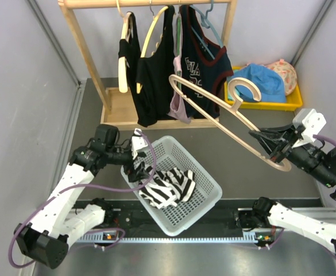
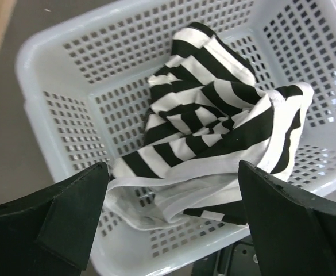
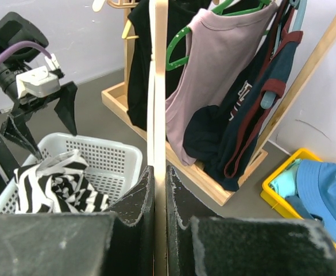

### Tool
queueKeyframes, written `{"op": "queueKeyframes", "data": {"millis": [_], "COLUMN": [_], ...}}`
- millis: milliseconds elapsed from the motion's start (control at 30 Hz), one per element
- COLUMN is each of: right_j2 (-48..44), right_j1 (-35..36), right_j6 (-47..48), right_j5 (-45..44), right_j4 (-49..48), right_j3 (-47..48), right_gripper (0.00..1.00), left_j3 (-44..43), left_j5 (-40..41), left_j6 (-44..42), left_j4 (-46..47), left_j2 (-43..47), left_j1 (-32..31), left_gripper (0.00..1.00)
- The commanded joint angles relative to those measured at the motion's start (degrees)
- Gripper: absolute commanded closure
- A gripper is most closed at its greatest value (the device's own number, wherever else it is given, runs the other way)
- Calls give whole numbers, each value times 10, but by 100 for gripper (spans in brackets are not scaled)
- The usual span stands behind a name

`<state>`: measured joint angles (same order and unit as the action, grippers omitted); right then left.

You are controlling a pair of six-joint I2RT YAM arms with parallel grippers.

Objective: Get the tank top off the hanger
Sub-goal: Place the tank top in the bin, then move the bin to the center of the board.

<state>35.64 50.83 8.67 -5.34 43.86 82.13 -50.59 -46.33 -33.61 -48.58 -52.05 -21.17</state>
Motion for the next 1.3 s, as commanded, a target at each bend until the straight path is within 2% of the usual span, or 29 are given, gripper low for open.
{"op": "queueKeyframes", "data": {"millis": [0, 67, 100, 200, 400, 667, 900, 1033, 1133, 1167, 1267], "right_j2": [1, 2, 4, 7, 5, 2, 3, 3, 3, 5, 5], "right_j1": [-5, -5, -5, -6, -6, -5, -5, -5, -4, -5, -5], "right_j6": [-12, -13, -14, -16, -22, -24, -26, -26, -26, -26, -26], "right_j5": [-5, 0, 1, 9, 10, 16, 15, 13, 13, 14, 17], "right_j4": [-35, -39, -43, -45, -34, -28, -22, -22, -25, -24, -25], "right_j3": [3, 1, -1, 0, 9, 12, 23, 27, 27, 27, 27], "right_gripper": [100, 100, 100, 100, 100, 100, 100, 100, 100, 100, 100], "left_j3": [-57, -53, -44, 15, 72, 112, 155, 156, 147, 145, 129], "left_j5": [47, 99, 126, 198, 207, 246, 246, 240, 254, 262, 287], "left_j6": [-42, -44, -21, -36, -73, -66, -52, -30, -3, 17, 49], "left_j4": [19, 46, 95, 174, 222, 316, 321, 300, 299, 299, 286], "left_j2": [-2, -1, 1, 4, -30, -48, -53, -49, -45, -44, -45], "left_j1": [-3, -3, -3, -2, -2, 7, 9, 8, 8, 8, 9], "left_gripper": [1, 1, 1, 1, 1, 1, 2, 13, 59, 79, 92]}}
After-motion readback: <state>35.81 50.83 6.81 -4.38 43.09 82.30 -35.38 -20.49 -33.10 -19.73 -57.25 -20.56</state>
